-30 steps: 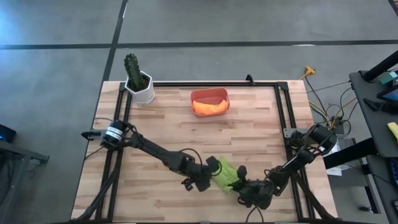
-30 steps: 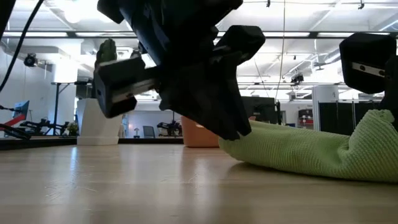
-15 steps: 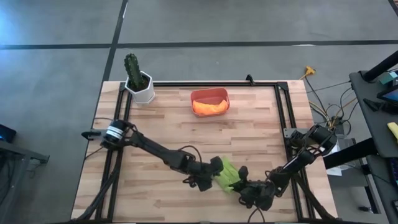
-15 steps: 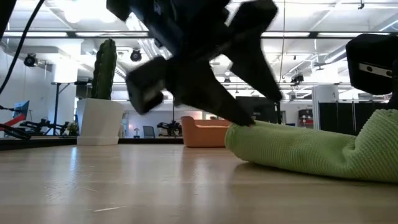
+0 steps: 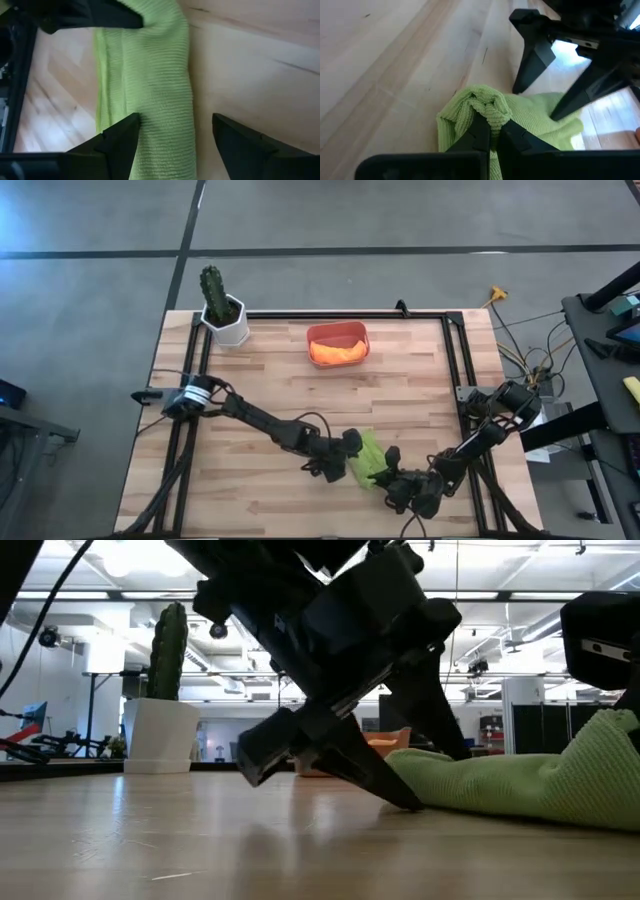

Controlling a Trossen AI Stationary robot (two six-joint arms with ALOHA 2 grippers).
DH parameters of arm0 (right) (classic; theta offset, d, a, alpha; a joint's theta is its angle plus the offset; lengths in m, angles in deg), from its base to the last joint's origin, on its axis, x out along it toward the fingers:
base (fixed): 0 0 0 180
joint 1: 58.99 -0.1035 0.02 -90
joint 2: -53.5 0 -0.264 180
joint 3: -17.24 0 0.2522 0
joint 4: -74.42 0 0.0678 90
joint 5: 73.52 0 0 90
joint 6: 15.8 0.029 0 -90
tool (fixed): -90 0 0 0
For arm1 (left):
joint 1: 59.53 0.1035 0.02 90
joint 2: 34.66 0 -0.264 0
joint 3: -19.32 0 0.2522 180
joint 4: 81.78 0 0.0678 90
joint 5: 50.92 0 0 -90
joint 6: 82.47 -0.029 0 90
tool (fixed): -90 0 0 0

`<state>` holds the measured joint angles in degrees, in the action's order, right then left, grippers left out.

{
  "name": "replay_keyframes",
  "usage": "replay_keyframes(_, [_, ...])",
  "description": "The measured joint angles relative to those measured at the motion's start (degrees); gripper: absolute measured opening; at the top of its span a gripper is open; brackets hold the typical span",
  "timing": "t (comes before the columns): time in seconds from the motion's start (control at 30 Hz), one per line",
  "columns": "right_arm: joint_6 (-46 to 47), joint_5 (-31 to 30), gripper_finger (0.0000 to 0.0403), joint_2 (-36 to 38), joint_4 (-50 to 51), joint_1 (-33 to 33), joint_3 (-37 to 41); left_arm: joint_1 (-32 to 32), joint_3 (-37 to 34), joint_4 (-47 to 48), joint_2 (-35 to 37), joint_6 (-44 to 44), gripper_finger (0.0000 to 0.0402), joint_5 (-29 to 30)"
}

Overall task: Roll microfiber towels into tight, uniform cylinder then place into a basket
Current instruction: Roll the green microfiber cloth

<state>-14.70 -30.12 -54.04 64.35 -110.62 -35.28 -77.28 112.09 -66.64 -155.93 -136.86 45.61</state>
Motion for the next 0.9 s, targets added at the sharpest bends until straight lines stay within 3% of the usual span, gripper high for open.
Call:
replay_keyframes(0.1, [0.01,-1.36,0.0009,0.00,-0.31,-0.14,0.01,0.33,-0.06,-1.56,-0.38,0.00,0.0235,-0.47])
replay_keyframes(0.23, [-0.55,-7.67,0.0009,0.12,-2.16,-0.73,0.04,0.62,0.08,-3.63,-1.93,0.09,0.0235,-0.51])
replay_keyframes(0.47, [0.06,-8.90,0.0009,0.26,-3.40,-0.76,0.44,0.71,0.20,-7.88,-3.91,0.24,0.0221,-0.47])
replay_keyframes(0.9, [3.43,-11.85,0.0009,0.62,-3.46,-0.99,1.42,0.67,0.11,-6.56,-3.85,5.87,0.0067,-0.26])
